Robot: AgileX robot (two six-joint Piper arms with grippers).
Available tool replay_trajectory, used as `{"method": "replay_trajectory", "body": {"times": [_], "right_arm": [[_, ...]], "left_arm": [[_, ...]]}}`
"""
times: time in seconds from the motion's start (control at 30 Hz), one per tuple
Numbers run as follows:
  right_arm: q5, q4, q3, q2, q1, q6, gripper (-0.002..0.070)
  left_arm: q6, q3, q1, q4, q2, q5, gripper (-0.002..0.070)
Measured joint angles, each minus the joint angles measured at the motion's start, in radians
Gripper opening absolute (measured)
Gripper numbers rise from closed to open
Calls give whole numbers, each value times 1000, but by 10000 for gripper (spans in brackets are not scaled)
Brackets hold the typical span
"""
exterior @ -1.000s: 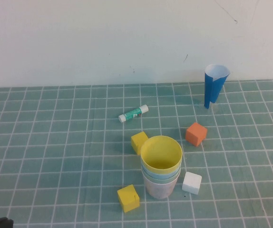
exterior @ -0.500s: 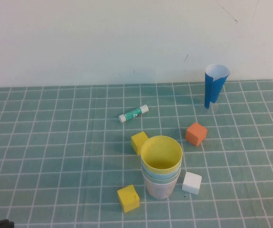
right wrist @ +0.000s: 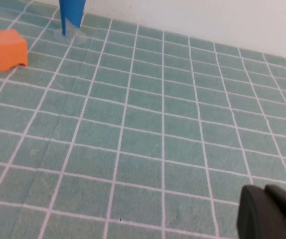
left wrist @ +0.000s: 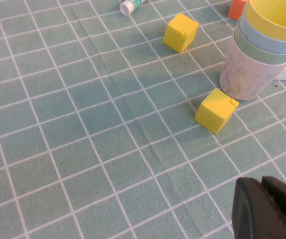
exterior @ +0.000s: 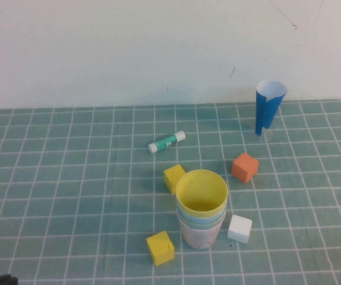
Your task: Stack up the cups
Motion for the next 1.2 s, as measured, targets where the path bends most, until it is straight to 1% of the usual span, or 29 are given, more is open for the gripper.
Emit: {"method": "replay_trajectory", "body": {"times": [0.47,0.53,0.63,0.7,0.8,0.87,0.93,1.1,1.2], "right_arm": [[0,0,0,0,0,0,-1],[0,0,0,0,0,0,-1],[0,0,0,0,0,0,-1],[0,0,0,0,0,0,-1],[0,0,0,0,0,0,-1],[0,0,0,0,0,0,-1],[0,0,0,0,0,0,-1],[0,0,0,0,0,0,-1],[0,0,0,0,0,0,-1]], "left_arm": [[0,15,0,-1,-2,-4,-1],[5,40,4,-1,-11,-10,-1],[8,102,34,-27,-30,-63,-1],[11,154,73,-24,-54,-147,-1],[11,237,154,1,-114,-314,-1],[13,294,229,21,-169,-425,-1],[13,344,305,30,-228,-486,-1],[59,427,507,31,-338,-516,-2],[115,464,594,4,-353,-524,-1]]}}
